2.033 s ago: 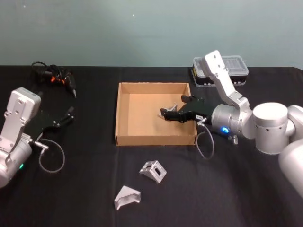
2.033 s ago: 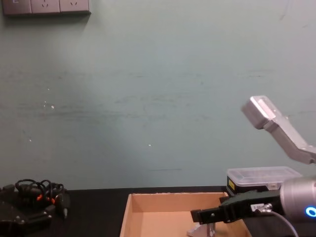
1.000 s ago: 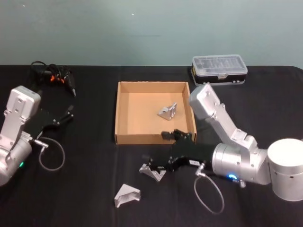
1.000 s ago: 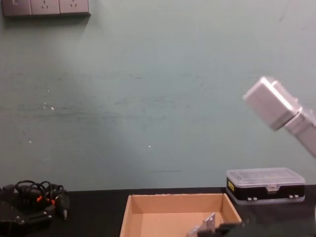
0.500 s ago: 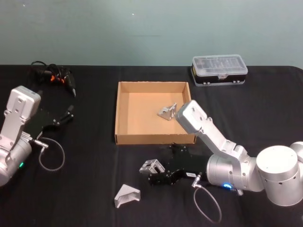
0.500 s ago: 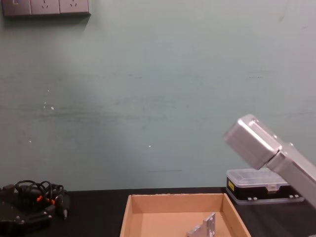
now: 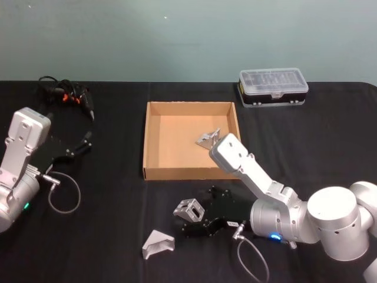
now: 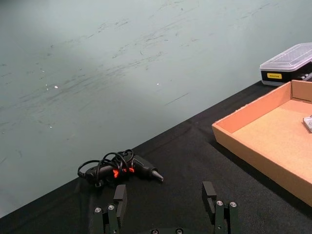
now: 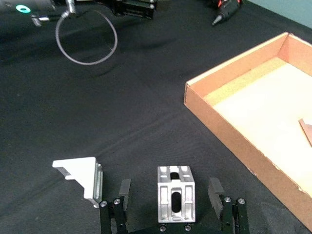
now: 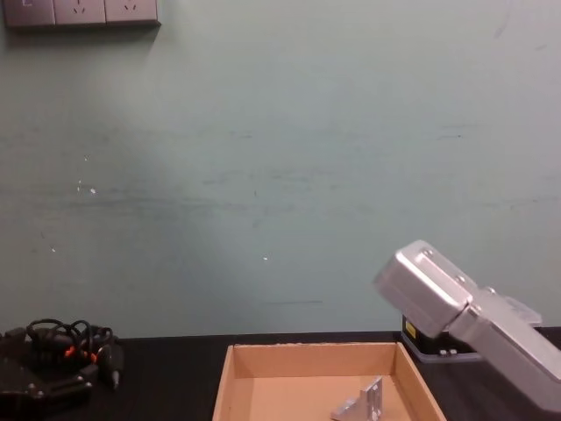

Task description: Use one hand to pick up the angle iron from the table and place it into the box.

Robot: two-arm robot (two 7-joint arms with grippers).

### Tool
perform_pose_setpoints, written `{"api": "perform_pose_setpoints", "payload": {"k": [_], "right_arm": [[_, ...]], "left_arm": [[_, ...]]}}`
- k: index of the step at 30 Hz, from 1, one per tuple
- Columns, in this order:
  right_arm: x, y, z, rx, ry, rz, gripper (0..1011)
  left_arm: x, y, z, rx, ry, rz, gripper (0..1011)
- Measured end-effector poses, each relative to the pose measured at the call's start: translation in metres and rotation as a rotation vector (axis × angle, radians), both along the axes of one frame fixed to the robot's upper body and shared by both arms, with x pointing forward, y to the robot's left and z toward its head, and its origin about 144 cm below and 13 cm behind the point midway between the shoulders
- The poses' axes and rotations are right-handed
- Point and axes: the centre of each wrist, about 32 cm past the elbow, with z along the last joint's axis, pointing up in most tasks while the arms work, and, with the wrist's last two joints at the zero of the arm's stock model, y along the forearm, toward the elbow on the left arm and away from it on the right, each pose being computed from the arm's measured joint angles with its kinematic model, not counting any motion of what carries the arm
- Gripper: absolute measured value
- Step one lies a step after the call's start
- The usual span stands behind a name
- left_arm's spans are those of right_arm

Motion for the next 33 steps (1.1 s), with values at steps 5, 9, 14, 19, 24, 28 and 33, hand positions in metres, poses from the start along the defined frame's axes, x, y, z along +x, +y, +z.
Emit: {"api": "perform_pose_setpoints", "payload": {"k": [5,9,14,19,24,28,33], "right_arm": [[0.0016,0.0016,-0.0027,-0.008,-0.001,-0.014,1000],[0.0025,0.0029,-0.0039,-0.009,-0.006,-0.022,1000],[0.0033,0.0056,-0.0071,-0.008,-0.008,-0.027,1000],[0.0046,0.0090,-0.0105,-0.009,-0.010,-0.037,1000],[0.0045,0.0085,-0.0105,-0.010,-0.010,-0.036,1000],[0.0044,0.0083,-0.0103,-0.009,-0.011,-0.035,1000],[0.0042,0.0081,-0.0101,-0.009,-0.011,-0.034,916]], "left_arm": [[0.0000,0.0000,0.0000,0.000,0.000,0.000,1011],[0.0000,0.0000,0.0000,0.000,0.000,0.000,1011],[0.0000,0.0000,0.0000,0.000,0.000,0.000,1011],[0.0000,0.0000,0.0000,0.000,0.000,0.000,1011],[0.0000,0.0000,0.0000,0.000,0.000,0.000,1011],[0.0000,0.0000,0.0000,0.000,0.000,0.000,1011],[0.0000,0.0000,0.0000,0.000,0.000,0.000,1011]]}}
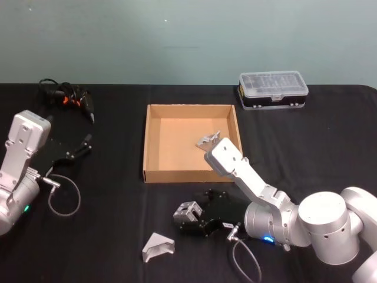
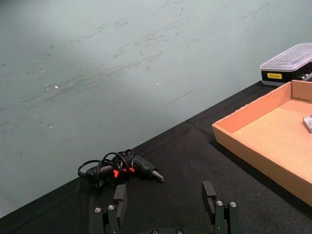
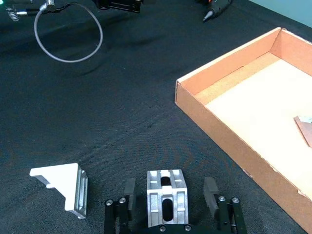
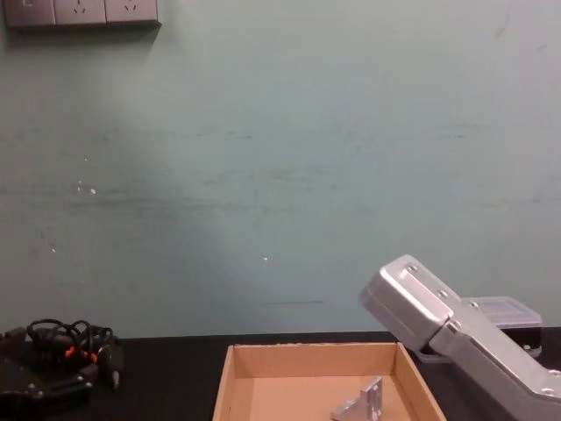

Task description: Use one hand to pick up the angle iron from the table and place it into the box.

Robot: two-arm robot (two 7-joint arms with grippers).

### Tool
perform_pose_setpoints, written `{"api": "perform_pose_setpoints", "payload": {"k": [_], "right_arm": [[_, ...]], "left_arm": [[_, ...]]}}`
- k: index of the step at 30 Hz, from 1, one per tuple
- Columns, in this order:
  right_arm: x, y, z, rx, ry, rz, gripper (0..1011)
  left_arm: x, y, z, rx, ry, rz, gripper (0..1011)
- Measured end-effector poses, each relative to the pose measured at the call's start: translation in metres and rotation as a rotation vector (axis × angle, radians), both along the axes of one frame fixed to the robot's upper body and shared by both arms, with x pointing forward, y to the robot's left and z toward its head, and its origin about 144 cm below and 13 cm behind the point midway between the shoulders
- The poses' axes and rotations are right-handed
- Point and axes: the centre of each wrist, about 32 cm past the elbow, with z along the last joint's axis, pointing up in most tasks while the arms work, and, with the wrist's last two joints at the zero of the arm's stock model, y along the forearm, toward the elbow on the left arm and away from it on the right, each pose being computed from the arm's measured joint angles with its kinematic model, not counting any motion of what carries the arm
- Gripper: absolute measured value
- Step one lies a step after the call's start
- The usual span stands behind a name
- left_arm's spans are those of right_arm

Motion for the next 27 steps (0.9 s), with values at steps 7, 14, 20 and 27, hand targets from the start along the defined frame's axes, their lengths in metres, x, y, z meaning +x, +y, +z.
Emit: {"api": "perform_pose_setpoints", "payload": {"k": [7,14,20,27], "right_arm": [[-0.0001,0.0000,0.0003,0.001,0.000,0.002,734],[-0.0002,-0.0001,0.0005,0.002,0.000,0.003,508],[-0.0002,-0.0002,0.0006,0.002,0.001,0.003,450],[-0.0004,-0.0039,0.0059,0.057,-0.030,0.029,450]], "left_arm": [[0.0000,0.0000,0.0000,0.000,0.000,0.000,1011],[0.0000,0.0000,0.0000,0.000,0.000,0.000,1011],[0.0000,0.0000,0.0000,0.000,0.000,0.000,1011],[0.0000,0.0000,0.0000,0.000,0.000,0.000,1011]]}}
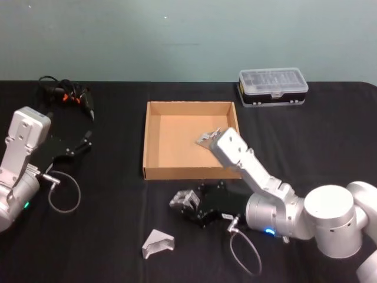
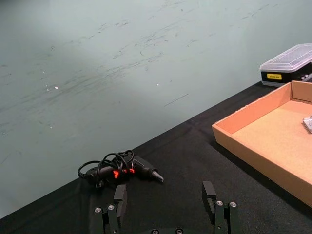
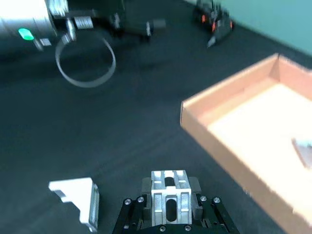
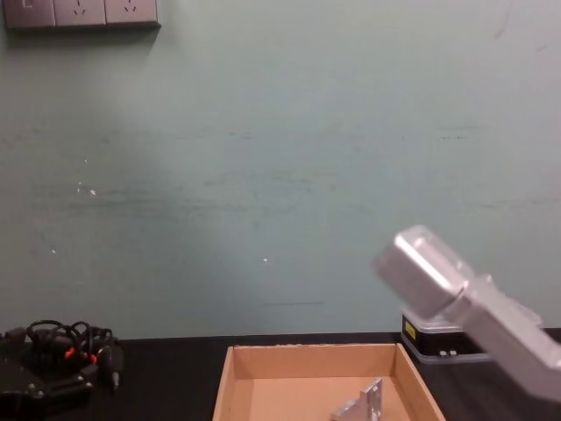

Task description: Use one hand to pick up the angle iron from the table and place it into the box.

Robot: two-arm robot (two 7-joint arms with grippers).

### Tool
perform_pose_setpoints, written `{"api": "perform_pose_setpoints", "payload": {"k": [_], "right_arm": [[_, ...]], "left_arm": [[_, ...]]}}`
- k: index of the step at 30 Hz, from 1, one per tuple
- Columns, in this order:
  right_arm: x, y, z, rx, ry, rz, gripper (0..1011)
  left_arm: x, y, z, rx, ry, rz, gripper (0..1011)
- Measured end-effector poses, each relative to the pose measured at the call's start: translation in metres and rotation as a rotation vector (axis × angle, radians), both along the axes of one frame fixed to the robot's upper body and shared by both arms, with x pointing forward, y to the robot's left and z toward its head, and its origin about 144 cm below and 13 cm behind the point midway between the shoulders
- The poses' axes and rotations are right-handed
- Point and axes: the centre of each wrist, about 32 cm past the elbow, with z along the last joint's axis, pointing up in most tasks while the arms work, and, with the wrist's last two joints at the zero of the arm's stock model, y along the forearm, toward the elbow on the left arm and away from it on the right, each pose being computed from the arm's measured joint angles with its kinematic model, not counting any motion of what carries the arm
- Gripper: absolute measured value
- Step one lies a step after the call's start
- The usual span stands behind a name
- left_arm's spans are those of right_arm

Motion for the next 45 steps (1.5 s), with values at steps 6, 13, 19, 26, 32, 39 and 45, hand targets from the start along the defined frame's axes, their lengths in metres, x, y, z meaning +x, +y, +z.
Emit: {"api": "perform_pose_setpoints", "payload": {"k": [6,13,19,26,32,39,45], "right_arm": [[0.005,-0.003,0.014,0.063,-0.053,0.017,450],[0.023,-0.001,0.024,0.089,-0.100,0.008,450],[0.047,0.000,0.026,0.085,-0.128,-0.028,450],[0.074,0.007,0.024,0.051,-0.131,-0.070,450],[0.089,0.014,0.021,0.032,-0.086,-0.096,450],[0.101,0.023,0.015,0.010,-0.047,-0.114,450],[0.108,0.026,0.012,-0.006,-0.030,-0.139,450]], "left_arm": [[0.000,0.000,0.000,0.000,0.000,0.000,1011],[0.000,0.000,0.000,0.000,0.000,0.000,1011],[0.000,0.000,0.000,0.000,0.000,0.000,1012],[0.000,0.000,0.000,0.000,0.000,0.000,1011],[0.000,0.000,0.000,0.000,0.000,0.000,1011],[0.000,0.000,0.000,0.000,0.000,0.000,1011],[0.000,0.000,0.000,0.000,0.000,0.000,1011]]}}
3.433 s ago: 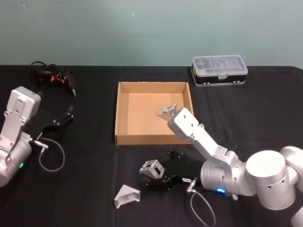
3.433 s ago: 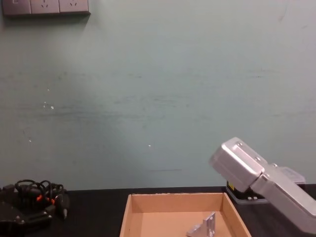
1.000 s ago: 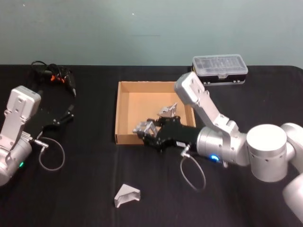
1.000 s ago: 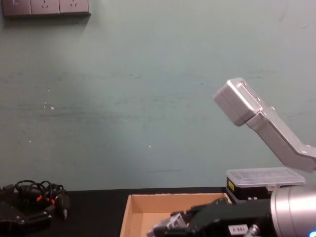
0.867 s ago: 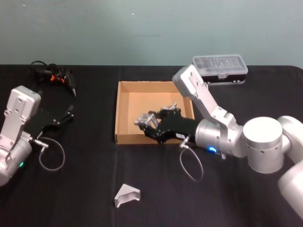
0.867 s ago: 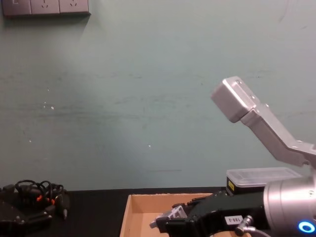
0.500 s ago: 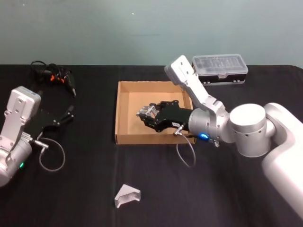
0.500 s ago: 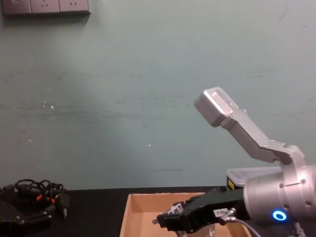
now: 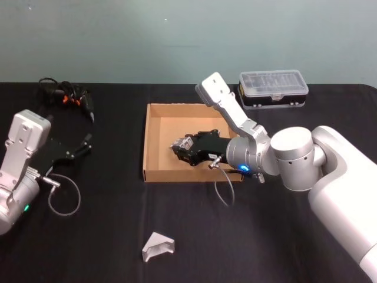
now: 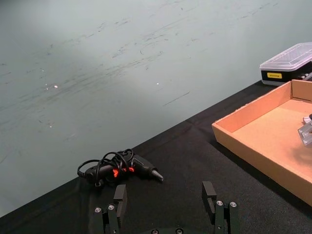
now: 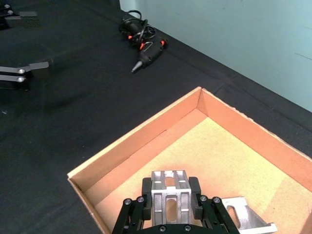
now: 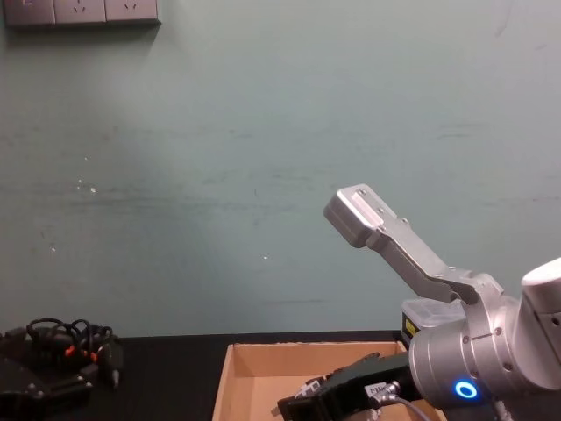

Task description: Use one hand to pick up the angle iron from the table and place it into the box.

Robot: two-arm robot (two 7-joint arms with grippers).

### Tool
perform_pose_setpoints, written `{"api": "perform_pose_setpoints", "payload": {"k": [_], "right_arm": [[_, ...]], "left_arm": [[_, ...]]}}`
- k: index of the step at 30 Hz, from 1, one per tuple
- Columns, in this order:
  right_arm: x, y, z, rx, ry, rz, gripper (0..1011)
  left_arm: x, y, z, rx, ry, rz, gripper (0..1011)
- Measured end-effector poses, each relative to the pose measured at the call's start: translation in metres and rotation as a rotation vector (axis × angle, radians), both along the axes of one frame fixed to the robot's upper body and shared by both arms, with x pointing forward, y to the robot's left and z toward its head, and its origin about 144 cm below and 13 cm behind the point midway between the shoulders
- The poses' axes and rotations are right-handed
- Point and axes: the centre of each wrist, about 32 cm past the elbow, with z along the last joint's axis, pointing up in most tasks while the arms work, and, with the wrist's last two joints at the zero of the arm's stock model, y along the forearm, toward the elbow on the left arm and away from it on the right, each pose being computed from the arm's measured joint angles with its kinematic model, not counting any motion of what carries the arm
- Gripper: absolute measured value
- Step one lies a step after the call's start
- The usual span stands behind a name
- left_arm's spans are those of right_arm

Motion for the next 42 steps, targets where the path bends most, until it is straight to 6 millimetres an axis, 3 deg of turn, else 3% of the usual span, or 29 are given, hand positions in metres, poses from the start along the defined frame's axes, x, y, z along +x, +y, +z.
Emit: {"api": "perform_pose_setpoints", "payload": {"k": [19,24,26,34,38,42], "right_arm": [[0.0061,0.0031,-0.0005,-0.025,-0.014,-0.012,462],[0.0058,0.0032,-0.0004,-0.024,-0.015,-0.011,588],[0.0057,0.0031,-0.0004,-0.023,-0.015,-0.011,707],[0.0055,0.0031,-0.0004,-0.021,-0.014,-0.010,922],[0.0054,0.0030,-0.0005,-0.021,-0.014,-0.010,1002],[0.0053,0.0030,-0.0005,-0.021,-0.014,-0.010,1000]], "left_arm": [[0.0000,0.0000,0.0000,0.000,0.000,0.000,1011],[0.0000,0.0000,0.0000,0.000,0.000,0.000,1011],[0.0000,0.0000,0.0000,0.000,0.000,0.000,1011],[0.0000,0.0000,0.0000,0.000,0.000,0.000,1011],[0.0000,0.0000,0.0000,0.000,0.000,0.000,1012],[0.0000,0.0000,0.0000,0.000,0.000,0.000,1012]]}}
